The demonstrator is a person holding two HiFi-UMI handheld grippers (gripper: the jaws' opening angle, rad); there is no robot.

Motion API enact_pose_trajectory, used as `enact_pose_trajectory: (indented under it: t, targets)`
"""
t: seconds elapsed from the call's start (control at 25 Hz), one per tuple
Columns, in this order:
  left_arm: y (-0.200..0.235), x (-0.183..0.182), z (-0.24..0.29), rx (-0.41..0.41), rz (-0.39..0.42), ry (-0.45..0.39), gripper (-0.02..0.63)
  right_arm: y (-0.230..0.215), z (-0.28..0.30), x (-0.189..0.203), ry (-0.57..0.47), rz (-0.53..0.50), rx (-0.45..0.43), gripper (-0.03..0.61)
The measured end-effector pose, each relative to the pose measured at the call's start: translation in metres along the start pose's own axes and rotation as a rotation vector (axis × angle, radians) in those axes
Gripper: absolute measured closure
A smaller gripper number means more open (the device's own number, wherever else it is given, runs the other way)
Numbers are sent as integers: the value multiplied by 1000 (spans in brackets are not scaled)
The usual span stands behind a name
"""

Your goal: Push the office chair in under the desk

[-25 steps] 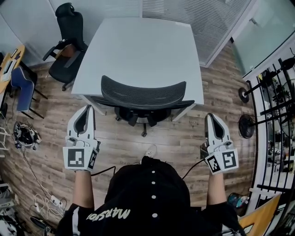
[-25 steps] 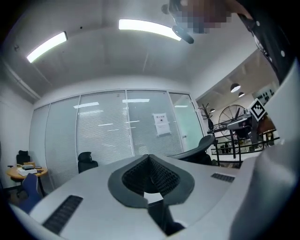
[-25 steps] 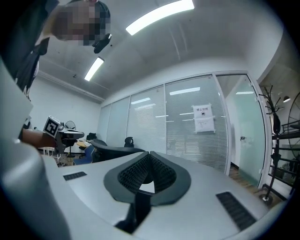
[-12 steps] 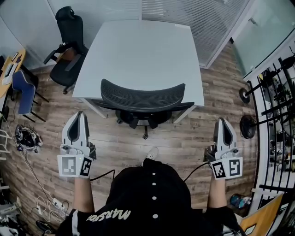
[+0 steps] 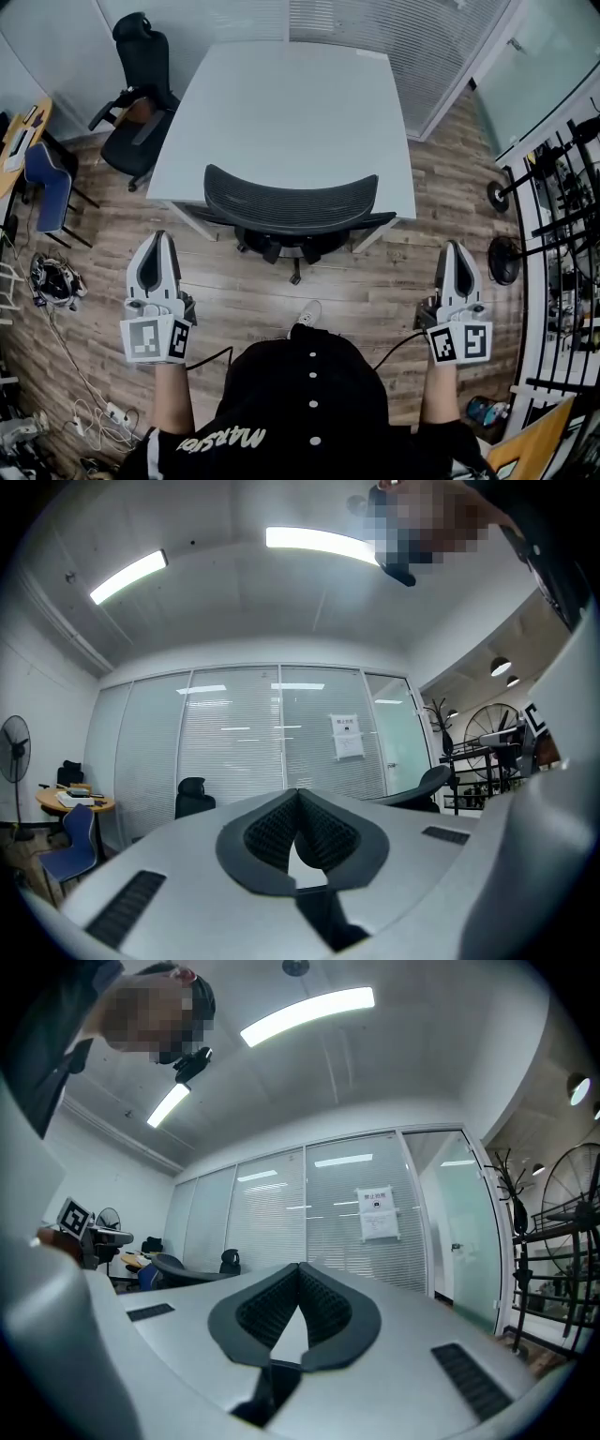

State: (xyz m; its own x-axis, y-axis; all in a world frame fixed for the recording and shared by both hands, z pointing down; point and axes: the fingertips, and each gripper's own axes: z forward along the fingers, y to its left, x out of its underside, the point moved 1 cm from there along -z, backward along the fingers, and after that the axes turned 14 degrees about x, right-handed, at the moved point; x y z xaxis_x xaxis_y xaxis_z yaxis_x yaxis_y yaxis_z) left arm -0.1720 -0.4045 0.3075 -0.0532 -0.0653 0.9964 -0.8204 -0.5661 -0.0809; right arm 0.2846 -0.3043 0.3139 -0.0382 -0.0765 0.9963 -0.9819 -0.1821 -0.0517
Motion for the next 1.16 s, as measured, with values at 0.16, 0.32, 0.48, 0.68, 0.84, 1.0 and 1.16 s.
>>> enact_pose_trajectory:
  t: [0.16,0.32,0.48,0.68,0.84,1.0,1.16]
  targets:
    - [0,-1,5,-7,9,-2,597,0,8,6,28,-42,8,551]
    - [-2,-1,9,-7,17,-4,597,-2,13,9,34,-53,19,551]
    - [-4,0,13,0,26,1,597,0,17,8,33,-58,16,551]
    - [-7,0,15,-5,45,-6,597,3,19,10,33,-77,4,551]
    - [-6,0,18,0,43,-7,597,5,23,10,32,-83,0,551]
    - [-7,2,20,0,41,-4,597,5,25,11,34,-88,-4,551]
    - [-8,2,23,5,41,-3,597,5,27,11,35,-92,-6,551]
